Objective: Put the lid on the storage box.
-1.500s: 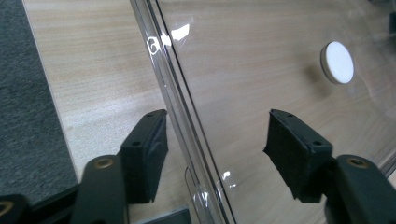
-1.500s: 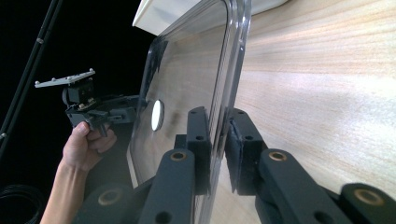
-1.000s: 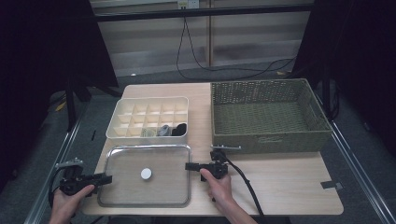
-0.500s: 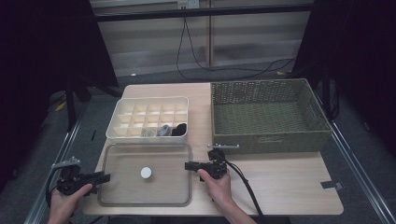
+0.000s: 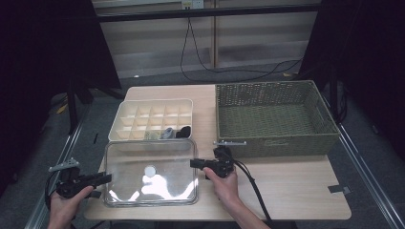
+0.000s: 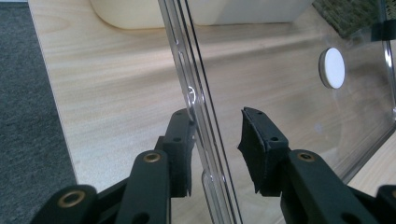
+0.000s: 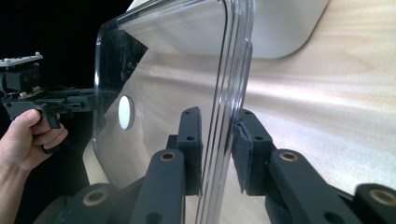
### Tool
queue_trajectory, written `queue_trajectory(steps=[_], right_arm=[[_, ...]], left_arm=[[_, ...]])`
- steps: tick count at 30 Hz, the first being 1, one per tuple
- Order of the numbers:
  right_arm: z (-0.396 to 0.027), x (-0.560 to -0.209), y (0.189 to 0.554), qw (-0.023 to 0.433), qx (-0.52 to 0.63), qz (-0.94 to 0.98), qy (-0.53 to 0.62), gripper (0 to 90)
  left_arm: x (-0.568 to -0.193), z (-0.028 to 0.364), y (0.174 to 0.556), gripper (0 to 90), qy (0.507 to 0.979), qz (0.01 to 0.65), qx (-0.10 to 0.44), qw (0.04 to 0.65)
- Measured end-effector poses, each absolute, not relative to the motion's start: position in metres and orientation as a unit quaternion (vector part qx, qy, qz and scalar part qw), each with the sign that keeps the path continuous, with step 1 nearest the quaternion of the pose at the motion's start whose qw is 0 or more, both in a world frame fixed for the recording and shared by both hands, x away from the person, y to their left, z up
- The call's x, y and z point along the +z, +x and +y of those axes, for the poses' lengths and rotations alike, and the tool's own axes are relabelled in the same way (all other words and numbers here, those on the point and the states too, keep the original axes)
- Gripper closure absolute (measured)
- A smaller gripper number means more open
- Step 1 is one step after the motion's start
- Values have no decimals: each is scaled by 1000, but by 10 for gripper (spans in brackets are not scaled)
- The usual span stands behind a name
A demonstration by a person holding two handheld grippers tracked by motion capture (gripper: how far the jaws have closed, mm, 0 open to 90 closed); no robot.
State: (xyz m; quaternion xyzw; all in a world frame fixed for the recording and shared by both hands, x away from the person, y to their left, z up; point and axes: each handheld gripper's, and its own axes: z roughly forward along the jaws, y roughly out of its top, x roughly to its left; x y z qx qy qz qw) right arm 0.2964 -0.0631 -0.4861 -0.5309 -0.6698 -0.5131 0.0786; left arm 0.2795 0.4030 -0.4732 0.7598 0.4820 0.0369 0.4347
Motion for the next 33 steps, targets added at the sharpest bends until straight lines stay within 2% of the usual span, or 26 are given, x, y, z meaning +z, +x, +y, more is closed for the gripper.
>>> queue_trajectory(steps=[14, 33], right_arm=[[-68, -463, 301, 40, -536, -670, -513, 771], [-68, -446, 308, 14, -536, -677, -504, 750]], left_arm=[[-454, 399, 286, 737, 751, 474, 66, 454], [-431, 396, 294, 738, 747, 461, 94, 470]])
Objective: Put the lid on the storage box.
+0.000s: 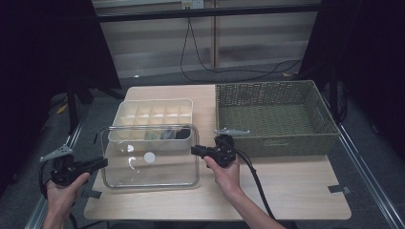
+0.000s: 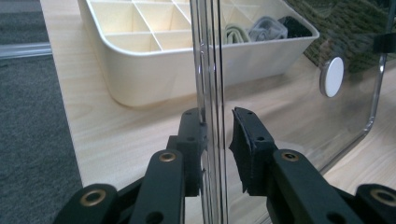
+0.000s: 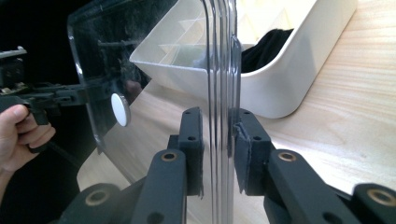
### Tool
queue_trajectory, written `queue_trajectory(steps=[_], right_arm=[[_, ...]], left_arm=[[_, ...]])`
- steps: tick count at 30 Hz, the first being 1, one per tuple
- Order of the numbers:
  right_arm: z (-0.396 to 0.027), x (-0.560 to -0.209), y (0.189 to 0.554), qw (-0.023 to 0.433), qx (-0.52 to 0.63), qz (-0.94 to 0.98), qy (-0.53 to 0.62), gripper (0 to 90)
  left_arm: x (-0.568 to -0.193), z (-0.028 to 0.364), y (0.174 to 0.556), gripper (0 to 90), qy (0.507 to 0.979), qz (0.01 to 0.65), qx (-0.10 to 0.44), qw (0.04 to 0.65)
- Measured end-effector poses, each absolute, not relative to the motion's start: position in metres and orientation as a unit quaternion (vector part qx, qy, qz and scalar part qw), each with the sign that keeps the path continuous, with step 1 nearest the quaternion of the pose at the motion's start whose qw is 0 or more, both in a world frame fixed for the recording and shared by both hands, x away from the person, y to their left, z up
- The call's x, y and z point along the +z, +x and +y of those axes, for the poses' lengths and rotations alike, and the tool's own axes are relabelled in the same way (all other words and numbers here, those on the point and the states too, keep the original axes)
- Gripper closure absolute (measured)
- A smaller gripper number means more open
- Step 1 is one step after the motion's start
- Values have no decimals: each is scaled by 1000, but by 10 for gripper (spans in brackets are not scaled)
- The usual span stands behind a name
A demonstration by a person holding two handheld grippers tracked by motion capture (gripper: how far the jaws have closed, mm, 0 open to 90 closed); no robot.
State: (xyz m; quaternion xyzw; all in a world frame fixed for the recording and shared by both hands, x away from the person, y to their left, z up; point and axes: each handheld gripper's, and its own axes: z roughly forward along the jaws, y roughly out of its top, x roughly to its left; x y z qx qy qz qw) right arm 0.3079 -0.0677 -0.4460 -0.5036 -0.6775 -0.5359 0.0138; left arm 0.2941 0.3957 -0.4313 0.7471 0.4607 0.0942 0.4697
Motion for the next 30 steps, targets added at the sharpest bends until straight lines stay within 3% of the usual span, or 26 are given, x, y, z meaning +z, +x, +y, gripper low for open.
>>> queue_trajectory(steps=[30], right_arm=[[-66, -411, 340, -17, -535, -687, -492, 740]], left_arm=[[-408, 393, 318, 748, 737, 458, 119, 483]])
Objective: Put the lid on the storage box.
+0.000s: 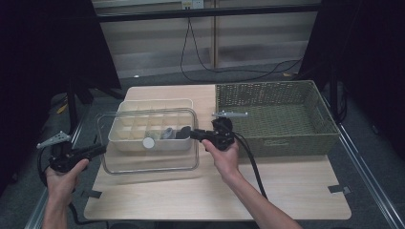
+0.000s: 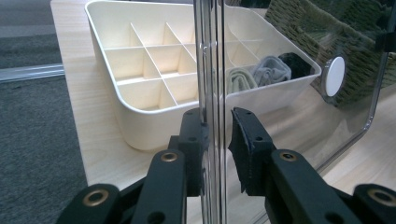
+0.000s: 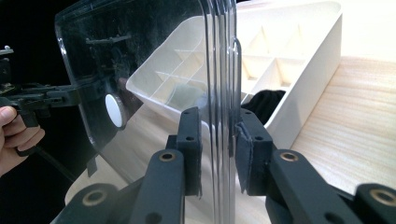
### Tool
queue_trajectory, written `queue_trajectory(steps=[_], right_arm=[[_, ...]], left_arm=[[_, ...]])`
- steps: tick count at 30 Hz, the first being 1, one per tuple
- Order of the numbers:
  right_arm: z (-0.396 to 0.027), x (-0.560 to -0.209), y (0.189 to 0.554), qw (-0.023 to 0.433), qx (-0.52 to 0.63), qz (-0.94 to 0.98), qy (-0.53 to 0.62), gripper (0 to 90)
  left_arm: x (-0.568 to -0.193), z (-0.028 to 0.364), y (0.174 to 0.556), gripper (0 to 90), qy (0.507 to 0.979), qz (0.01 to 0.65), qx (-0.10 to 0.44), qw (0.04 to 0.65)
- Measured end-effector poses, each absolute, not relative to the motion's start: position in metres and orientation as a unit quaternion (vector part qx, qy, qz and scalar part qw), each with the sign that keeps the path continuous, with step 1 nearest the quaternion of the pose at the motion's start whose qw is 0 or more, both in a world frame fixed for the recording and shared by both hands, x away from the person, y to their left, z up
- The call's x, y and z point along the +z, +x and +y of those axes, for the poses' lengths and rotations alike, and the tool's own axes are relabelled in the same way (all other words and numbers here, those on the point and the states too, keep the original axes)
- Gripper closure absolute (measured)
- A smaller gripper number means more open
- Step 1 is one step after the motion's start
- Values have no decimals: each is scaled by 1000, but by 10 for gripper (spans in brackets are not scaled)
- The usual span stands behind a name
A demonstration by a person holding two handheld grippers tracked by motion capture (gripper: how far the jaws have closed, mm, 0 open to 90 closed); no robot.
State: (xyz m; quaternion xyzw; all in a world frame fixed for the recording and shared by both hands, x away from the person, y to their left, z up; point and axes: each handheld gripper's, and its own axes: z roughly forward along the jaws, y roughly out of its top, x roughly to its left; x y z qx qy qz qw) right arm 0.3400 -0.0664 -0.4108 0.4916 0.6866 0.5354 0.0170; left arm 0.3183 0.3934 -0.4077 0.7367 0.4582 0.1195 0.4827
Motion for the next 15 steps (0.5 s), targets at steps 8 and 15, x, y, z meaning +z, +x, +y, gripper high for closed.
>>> queue_trajectory(steps=[8, 15], right_arm=[[-64, -405, 352, 29, 536, 686, 492, 732], [-63, -402, 361, 29, 532, 686, 495, 728]], left_arm=[[-399, 393, 330, 750, 736, 458, 127, 482], [-393, 393, 340, 750, 738, 458, 129, 478]])
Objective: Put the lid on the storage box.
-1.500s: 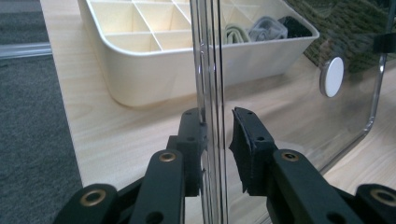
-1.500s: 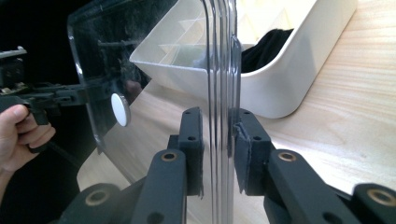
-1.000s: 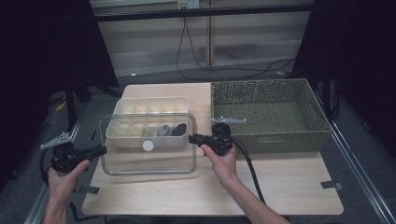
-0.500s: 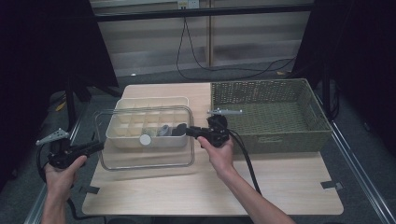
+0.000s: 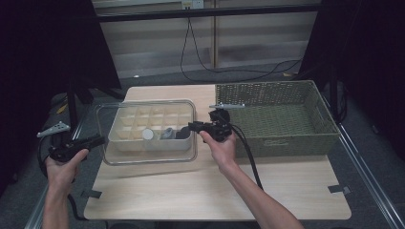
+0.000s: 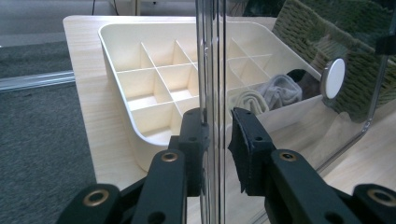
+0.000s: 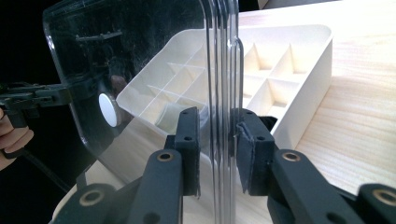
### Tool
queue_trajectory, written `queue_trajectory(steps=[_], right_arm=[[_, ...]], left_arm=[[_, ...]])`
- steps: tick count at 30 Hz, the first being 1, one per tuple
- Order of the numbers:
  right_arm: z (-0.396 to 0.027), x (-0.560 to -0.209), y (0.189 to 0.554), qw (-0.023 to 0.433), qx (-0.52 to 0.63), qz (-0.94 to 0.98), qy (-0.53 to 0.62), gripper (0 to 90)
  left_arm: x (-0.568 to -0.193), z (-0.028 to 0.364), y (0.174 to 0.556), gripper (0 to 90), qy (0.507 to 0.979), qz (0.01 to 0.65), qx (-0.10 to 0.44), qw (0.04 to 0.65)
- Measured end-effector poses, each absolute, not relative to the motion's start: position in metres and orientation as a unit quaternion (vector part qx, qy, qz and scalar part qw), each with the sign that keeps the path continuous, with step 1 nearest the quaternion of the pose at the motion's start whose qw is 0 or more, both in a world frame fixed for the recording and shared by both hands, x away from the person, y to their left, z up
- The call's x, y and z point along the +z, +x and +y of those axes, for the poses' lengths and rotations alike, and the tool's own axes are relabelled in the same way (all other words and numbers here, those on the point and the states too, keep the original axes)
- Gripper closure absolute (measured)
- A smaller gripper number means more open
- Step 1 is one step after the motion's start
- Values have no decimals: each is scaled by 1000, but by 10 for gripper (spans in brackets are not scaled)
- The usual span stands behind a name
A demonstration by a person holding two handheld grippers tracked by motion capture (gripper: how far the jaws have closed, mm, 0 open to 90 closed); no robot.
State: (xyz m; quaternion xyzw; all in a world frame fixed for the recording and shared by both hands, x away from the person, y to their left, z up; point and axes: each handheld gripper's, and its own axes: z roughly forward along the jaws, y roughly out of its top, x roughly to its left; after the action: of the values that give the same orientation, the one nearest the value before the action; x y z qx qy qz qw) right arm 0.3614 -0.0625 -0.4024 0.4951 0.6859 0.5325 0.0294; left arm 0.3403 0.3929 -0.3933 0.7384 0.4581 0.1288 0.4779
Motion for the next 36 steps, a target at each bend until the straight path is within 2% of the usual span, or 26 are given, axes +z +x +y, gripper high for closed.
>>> queue_trajectory(steps=[14, 36], right_arm=[[-50, -389, 385, 36, 528, 692, 490, 732], [-53, -373, 414, 47, 529, 680, 506, 729]], left_arm=[[-386, 401, 365, 742, 736, 472, 134, 466], [-364, 392, 402, 737, 735, 479, 144, 458]])
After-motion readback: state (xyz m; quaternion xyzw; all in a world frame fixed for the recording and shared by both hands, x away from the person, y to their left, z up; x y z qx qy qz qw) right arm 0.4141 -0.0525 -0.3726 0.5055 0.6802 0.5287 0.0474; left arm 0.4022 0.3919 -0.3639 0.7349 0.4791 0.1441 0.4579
